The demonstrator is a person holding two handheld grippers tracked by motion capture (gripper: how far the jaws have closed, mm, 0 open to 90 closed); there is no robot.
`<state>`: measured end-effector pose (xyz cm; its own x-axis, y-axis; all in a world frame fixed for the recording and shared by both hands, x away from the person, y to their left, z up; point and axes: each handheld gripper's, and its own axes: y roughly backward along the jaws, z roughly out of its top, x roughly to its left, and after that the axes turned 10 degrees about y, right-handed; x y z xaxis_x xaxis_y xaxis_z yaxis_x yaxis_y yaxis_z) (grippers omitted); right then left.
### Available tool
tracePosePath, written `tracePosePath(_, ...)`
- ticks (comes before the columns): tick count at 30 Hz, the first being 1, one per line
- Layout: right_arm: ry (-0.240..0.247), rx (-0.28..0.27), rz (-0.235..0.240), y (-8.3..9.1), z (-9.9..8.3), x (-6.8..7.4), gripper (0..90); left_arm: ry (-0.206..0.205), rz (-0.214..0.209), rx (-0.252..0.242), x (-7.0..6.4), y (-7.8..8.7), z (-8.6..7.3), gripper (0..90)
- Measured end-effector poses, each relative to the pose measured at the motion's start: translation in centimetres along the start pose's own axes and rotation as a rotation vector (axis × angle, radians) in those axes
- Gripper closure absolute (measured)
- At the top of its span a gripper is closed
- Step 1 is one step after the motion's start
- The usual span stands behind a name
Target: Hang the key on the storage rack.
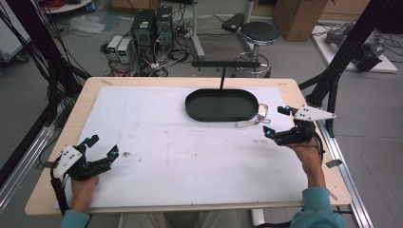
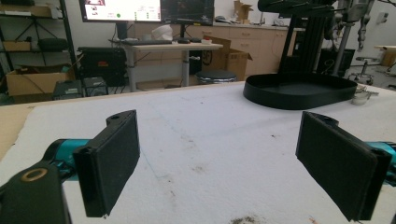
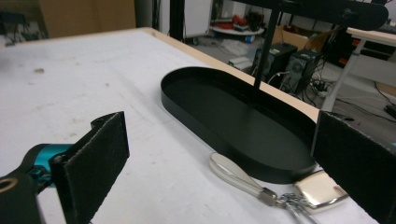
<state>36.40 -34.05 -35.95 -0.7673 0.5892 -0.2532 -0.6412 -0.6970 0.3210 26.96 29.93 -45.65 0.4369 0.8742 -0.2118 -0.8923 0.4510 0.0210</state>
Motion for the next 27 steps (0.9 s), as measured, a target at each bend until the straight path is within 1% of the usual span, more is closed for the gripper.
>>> tracePosePath(3,0.007,0.046,0.011,-0.5,0.3,-0.9,3.6,0.002,0.0,0.001,0.0,0.0,0.0,14.0)
tracePosePath(4,0.013,0.082,0.013,-0.7,0.5,-1.3,3.6,0.0,0.001,0.004,0.1,0.0,0.0,14.1)
tracePosePath(5,0.032,0.107,0.014,-0.9,0.8,-1.5,3.6,0.002,0.001,0.003,0.1,0.0,0.0,14.1)
tracePosePath(6,0.032,0.107,0.014,-0.9,0.8,-1.5,3.6,0.003,0.001,0.003,0.1,0.0,0.0,14.1)
tracePosePath(7,0.045,0.129,0.025,-1.2,1.2,-2.1,3.6,0.004,0.001,0.003,0.1,0.0,0.0,14.1)
tracePosePath(9,0.038,0.144,0.052,-1.6,1.5,-2.7,3.6,0.002,0.0,0.004,0.1,0.0,0.0,14.1)
tracePosePath(12,0.015,0.2,0.102,-2.3,1.8,-3.7,3.6,0.009,0.0,0.003,0.1,-0.1,0.0,14.0)
tracePosePath(13,0.015,0.2,0.102,-2.3,1.8,-3.7,3.6,0.008,0.0,0.003,0.1,-0.1,0.0,14.0)
tracePosePath(15,0.025,0.239,0.136,-3.1,2.0,-4.6,3.6,0.004,-0.001,0.005,0.1,0.0,0.0,14.1)
tracePosePath(16,0.029,0.248,0.149,-3.3,2.1,-4.8,3.6,0.005,-0.001,0.006,0.1,0.0,0.0,14.1)
tracePosePath(17,0.029,0.248,0.149,-3.3,2.1,-4.8,3.6,0.009,-0.001,0.004,0.1,-0.1,0.0,14.1)
tracePosePath(18,0.054,0.273,0.164,-3.8,2.4,-5.2,3.6,0.011,-0.001,0.005,0.1,-0.1,0.0,14.0)
tracePosePath(19,0.061,0.289,0.171,-4.1,2.5,-5.3,3.6,0.011,0.0,0.006,0.1,-0.1,0.0,14.0)
tracePosePath(20,0.061,0.289,0.171,-4.1,2.5,-5.3,3.6,0.011,-0.001,0.007,0.1,-0.1,0.1,14.0)
tracePosePath(21,0.07,0.312,0.183,-4.5,2.7,-5.6,3.5,0.011,-0.001,0.008,0.1,-0.1,0.1,14.1)
tracePosePath(25,0.086,0.351,0.196,-5.1,2.9,-6.2,3.6,0.011,-0.001,0.008,0.1,-0.1,0.1,14.1)
tracePosePath(27,0.092,0.359,0.201,-5.2,2.9,-6.3,3.6,0.011,-0.001,0.008,0.1,-0.1,0.1,14.0)
